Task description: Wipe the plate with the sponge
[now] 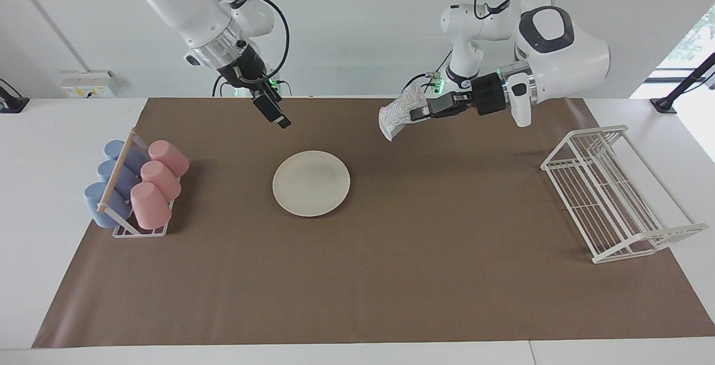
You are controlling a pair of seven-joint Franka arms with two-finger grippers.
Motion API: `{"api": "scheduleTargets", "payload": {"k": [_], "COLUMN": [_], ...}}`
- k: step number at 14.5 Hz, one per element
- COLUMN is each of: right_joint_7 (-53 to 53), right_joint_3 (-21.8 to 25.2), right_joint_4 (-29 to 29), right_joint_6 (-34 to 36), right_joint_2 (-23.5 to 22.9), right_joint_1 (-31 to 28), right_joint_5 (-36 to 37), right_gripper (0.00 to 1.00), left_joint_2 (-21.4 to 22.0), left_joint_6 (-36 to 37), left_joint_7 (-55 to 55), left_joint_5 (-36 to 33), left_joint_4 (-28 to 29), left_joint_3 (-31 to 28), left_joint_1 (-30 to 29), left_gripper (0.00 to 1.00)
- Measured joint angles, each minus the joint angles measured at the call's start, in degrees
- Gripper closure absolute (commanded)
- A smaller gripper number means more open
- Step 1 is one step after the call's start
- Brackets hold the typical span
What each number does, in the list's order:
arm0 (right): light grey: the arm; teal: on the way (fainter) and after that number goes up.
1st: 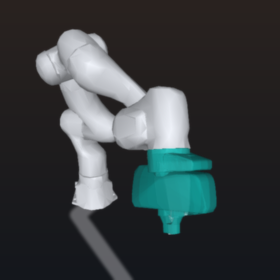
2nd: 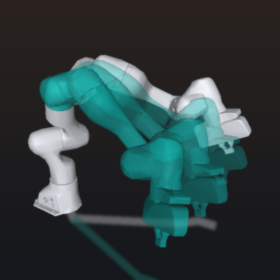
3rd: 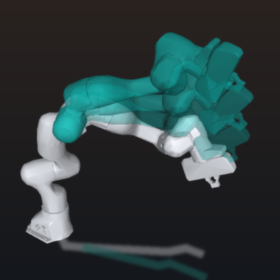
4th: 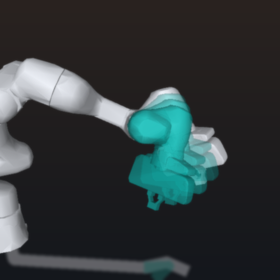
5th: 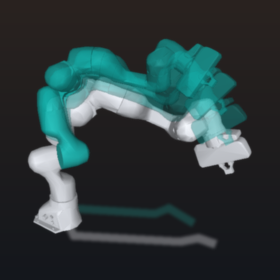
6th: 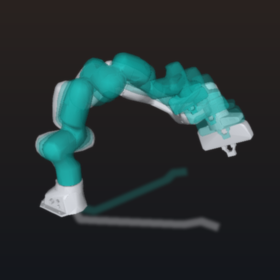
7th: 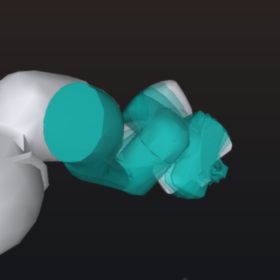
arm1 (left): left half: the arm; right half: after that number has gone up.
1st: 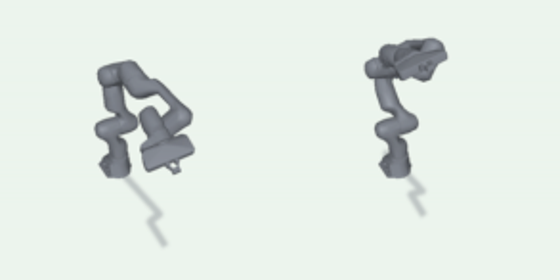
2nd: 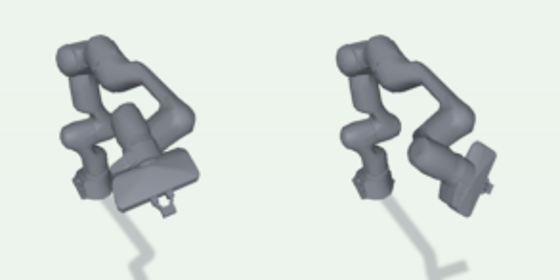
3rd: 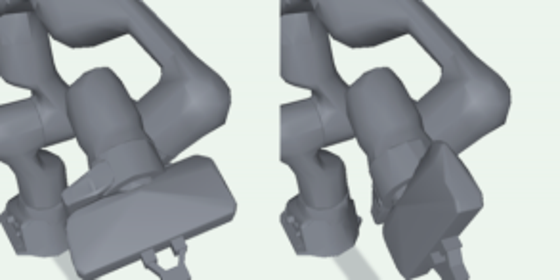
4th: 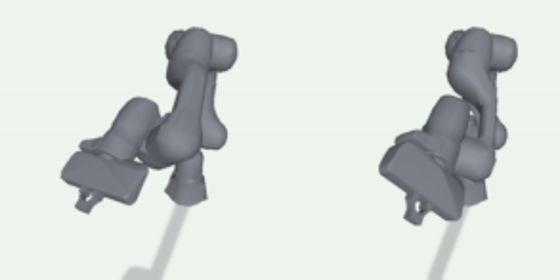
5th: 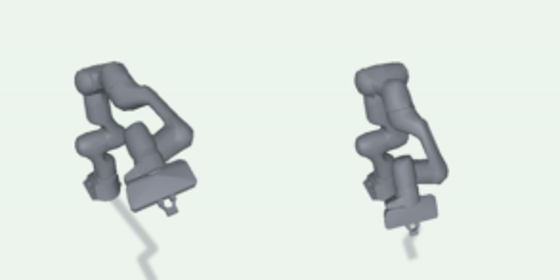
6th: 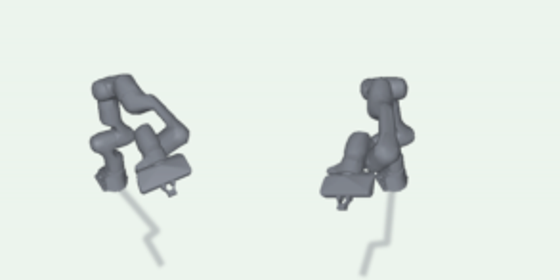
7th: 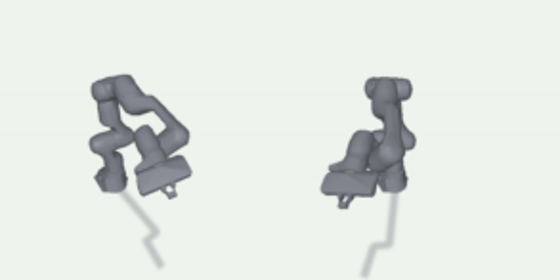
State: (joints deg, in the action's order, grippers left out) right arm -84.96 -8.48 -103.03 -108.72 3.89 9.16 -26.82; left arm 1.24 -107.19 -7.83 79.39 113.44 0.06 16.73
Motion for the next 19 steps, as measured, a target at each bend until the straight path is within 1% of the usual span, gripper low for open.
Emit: {"api": "scheduleTargets", "payload": {"k": [3,4,6,8,13,16,19], "right_joint_7": [-3.9,-4.5,-4.7,-4.7,-6.2,-9.9,-11.3], "right_joint_3": [-0.1,-0.2,-0.2,-0.2,-0.6,-2.8,-3.2], "right_joint_4": [-1.6,-2.3,-3.5,-4.1,-6.6,-7.0,-7.8], "right_joint_6": [-0.2,-0.2,-0.4,-1.4,-7.9,-9.1,-9.5], "right_joint_2": [1.2,1.7,2.6,2.8,2.2,1.4,1.2], "right_joint_1": [4.5,5.3,5.8,5.9,6.3,7.0,8.6], "right_joint_5": [-0.9,-0.9,-0.9,-0.9,-1.0,-1.0,-1.0], "right_gripper": [0.0,0.0,0.0,0.0,0.0,0.0,0.0], "left_joint_2": [0.6,0.7,0.7,0.7,1.0,1.2,1.2], "left_joint_6": [-5.1,-6.6,-7.3,-7.2,-7.0,-7.0,-6.9], "left_joint_7": [9.8,12.9,17.2,18.3,18.4,18.5,18.6], "left_joint_5": [5.2,7.0,9.4,10.0,10.1,10.1,10.1], "left_joint_4": [5.1,6.7,8.8,9.3,10.1,10.6,10.6], "left_joint_3": [0.0,0.1,0.1,-0.1,-0.2,-0.2,-0.2], "left_joint_1": [4.3,5.7,6.4,6.4,6.4,6.4,6.4], "left_gripper": [1.0,1.0,1.0,1.0,1.0,1.0,1.0]}}
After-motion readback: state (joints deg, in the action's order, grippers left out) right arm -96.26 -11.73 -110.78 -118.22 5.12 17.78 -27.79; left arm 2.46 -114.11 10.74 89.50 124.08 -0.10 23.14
